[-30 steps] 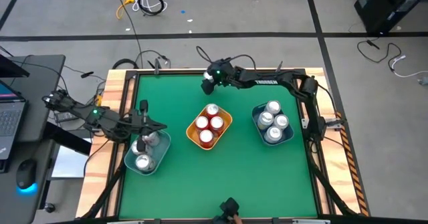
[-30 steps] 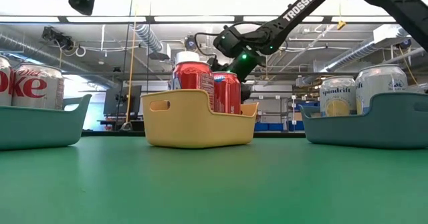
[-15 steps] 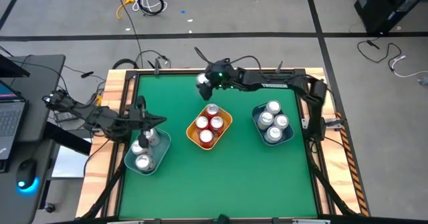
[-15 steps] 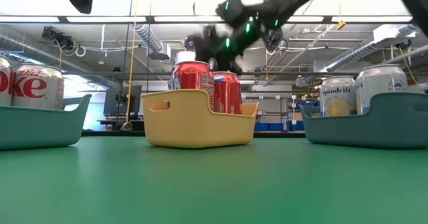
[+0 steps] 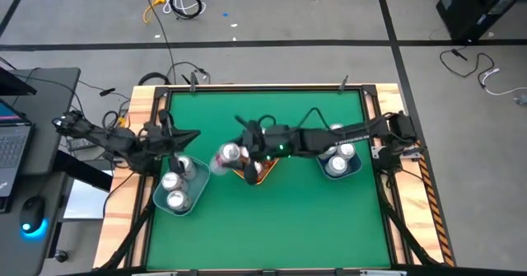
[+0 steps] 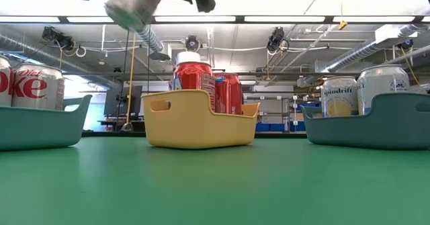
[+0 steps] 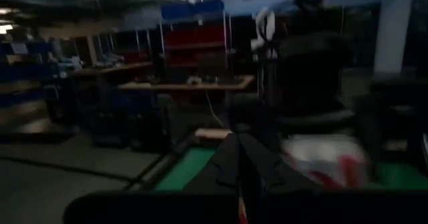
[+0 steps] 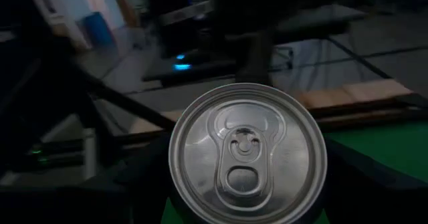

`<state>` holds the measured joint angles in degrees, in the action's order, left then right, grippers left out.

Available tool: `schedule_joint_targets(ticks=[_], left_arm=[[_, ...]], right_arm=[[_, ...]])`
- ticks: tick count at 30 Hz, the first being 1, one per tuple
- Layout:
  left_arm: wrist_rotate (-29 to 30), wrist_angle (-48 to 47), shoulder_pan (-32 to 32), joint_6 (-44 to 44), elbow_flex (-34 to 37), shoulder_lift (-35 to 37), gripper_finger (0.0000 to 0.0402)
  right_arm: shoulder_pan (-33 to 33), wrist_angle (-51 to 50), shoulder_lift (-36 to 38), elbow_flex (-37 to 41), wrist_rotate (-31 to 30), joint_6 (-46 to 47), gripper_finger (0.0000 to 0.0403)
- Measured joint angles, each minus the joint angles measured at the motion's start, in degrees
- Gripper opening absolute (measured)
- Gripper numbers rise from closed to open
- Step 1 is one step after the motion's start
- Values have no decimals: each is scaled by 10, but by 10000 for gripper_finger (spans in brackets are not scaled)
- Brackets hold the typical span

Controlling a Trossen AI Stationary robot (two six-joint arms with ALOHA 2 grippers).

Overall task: Sort soda cans
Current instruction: Put the white soda can into the green bin

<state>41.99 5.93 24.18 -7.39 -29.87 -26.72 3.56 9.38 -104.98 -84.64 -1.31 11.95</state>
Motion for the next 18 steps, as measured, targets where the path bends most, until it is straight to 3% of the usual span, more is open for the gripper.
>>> schedule_joint_targets(ticks=[6,18], left_arm=[[1,-6,0,-15,-17,11,3],[1,-116,-1,-10,-75,21,3]], right_arm=[[25,-12,-77,-79,6,1,295],[24,-167,-311,-392,27,-16,295]])
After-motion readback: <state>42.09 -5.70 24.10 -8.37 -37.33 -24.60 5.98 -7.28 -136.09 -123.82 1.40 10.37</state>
